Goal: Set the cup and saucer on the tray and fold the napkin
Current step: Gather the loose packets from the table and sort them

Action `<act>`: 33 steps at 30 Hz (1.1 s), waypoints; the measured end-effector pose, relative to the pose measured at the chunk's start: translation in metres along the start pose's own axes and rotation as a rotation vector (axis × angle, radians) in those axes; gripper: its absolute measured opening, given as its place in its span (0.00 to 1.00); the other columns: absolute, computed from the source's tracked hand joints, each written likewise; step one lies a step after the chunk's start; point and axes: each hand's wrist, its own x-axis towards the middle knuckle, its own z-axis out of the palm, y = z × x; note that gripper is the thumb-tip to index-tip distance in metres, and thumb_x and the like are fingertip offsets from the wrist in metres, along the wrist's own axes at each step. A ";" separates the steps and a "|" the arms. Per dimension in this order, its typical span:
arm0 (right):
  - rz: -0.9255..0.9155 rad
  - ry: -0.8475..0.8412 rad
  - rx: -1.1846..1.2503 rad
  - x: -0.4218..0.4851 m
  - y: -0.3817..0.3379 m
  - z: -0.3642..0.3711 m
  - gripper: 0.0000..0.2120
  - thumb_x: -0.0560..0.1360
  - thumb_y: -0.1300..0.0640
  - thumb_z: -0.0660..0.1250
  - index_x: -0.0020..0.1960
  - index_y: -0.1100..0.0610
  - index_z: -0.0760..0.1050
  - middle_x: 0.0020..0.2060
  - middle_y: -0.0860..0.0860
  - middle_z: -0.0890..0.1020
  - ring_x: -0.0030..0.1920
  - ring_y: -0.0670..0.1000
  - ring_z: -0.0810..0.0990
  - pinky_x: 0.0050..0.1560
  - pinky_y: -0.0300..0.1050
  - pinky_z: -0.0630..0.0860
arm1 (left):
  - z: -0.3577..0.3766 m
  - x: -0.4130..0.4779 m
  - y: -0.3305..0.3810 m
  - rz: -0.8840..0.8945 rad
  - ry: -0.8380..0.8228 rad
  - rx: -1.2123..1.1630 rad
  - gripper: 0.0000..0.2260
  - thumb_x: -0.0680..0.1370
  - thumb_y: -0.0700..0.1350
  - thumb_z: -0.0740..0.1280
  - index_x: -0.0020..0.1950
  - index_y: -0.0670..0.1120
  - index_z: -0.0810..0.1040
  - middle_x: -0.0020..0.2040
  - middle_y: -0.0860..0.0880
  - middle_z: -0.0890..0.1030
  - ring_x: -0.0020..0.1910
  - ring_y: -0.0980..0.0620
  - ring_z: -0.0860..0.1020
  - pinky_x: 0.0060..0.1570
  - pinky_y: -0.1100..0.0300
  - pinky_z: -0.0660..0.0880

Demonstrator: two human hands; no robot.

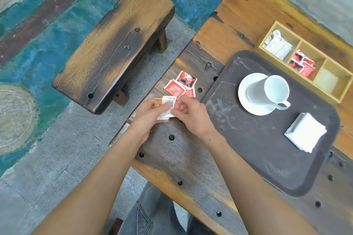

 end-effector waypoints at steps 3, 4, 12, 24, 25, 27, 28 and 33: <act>-0.036 0.021 -0.116 0.009 0.005 -0.011 0.06 0.77 0.52 0.72 0.46 0.54 0.83 0.40 0.46 0.83 0.37 0.40 0.77 0.43 0.33 0.75 | -0.002 0.002 0.000 -0.009 0.101 0.017 0.12 0.80 0.34 0.68 0.63 0.36 0.79 0.54 0.36 0.85 0.49 0.40 0.83 0.48 0.51 0.82; -0.012 0.096 -0.175 0.015 0.008 -0.016 0.07 0.78 0.52 0.71 0.47 0.55 0.83 0.42 0.48 0.84 0.39 0.43 0.78 0.45 0.37 0.77 | -0.003 0.002 0.001 -0.039 0.121 -0.025 0.13 0.81 0.33 0.66 0.65 0.35 0.77 0.56 0.34 0.84 0.49 0.39 0.84 0.50 0.50 0.82; -0.036 0.191 -0.554 0.074 0.001 -0.015 0.16 0.74 0.49 0.75 0.56 0.58 0.79 0.53 0.56 0.78 0.54 0.58 0.77 0.53 0.53 0.75 | -0.016 -0.003 0.003 -0.108 0.127 -0.095 0.16 0.81 0.29 0.61 0.69 0.37 0.73 0.60 0.33 0.83 0.52 0.38 0.84 0.51 0.50 0.82; 0.186 0.168 -0.079 0.086 0.007 -0.048 0.16 0.75 0.58 0.75 0.60 0.54 0.76 0.44 0.49 0.83 0.47 0.50 0.83 0.41 0.36 0.75 | -0.007 0.001 0.005 -0.118 0.120 -0.087 0.11 0.81 0.29 0.61 0.54 0.44 0.76 0.59 0.34 0.83 0.51 0.39 0.84 0.47 0.54 0.82; 0.207 0.146 -0.175 0.091 0.008 -0.050 0.17 0.75 0.58 0.73 0.63 0.56 0.75 0.48 0.53 0.84 0.51 0.53 0.83 0.45 0.41 0.76 | -0.007 0.002 0.005 -0.123 0.121 -0.095 0.11 0.81 0.29 0.61 0.54 0.45 0.76 0.59 0.34 0.84 0.51 0.39 0.84 0.48 0.53 0.82; 0.208 0.115 -0.360 0.097 0.008 -0.046 0.18 0.76 0.55 0.72 0.63 0.60 0.74 0.55 0.58 0.82 0.57 0.59 0.80 0.53 0.49 0.75 | -0.009 0.004 0.004 -0.129 0.114 -0.103 0.11 0.81 0.30 0.62 0.59 0.42 0.76 0.59 0.35 0.84 0.53 0.39 0.85 0.52 0.51 0.81; 0.191 0.102 -0.445 0.098 0.007 -0.043 0.20 0.76 0.52 0.72 0.63 0.61 0.74 0.58 0.59 0.81 0.60 0.61 0.77 0.56 0.51 0.74 | -0.010 0.005 0.004 -0.130 0.107 -0.102 0.12 0.82 0.30 0.62 0.63 0.41 0.75 0.59 0.35 0.84 0.55 0.38 0.85 0.52 0.50 0.81; 0.158 0.101 -0.412 0.095 0.005 -0.040 0.16 0.76 0.51 0.73 0.56 0.59 0.73 0.54 0.57 0.79 0.58 0.59 0.77 0.55 0.52 0.75 | -0.013 0.007 0.005 -0.152 0.081 -0.129 0.15 0.81 0.30 0.63 0.67 0.38 0.74 0.58 0.36 0.85 0.58 0.37 0.84 0.52 0.52 0.83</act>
